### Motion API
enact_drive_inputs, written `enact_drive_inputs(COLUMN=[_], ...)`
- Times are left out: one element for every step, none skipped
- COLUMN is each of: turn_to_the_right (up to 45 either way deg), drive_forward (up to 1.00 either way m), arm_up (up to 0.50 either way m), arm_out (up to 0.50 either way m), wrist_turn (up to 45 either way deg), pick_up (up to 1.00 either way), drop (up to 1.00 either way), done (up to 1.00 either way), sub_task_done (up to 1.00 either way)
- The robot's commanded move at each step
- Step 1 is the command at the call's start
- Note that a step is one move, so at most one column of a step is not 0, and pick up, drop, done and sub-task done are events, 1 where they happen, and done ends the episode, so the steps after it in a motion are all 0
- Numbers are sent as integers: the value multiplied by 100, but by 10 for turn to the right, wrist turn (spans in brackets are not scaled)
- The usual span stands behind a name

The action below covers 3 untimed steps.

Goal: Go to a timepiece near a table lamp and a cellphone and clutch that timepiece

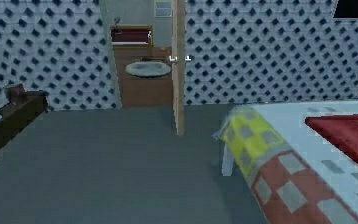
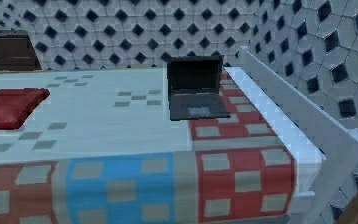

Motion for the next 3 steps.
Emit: enact_drive_inputs(turn_to_the_right=[30, 0, 0], drive_forward=[0, 100, 80], arm_up=[0, 0, 0], arm_out=[0, 0, 0], wrist_turn=[0, 0, 0], pick_up=[0, 0, 0], drop=[0, 0, 0], done=[0, 0, 0], sub_task_done=[0, 0, 0])
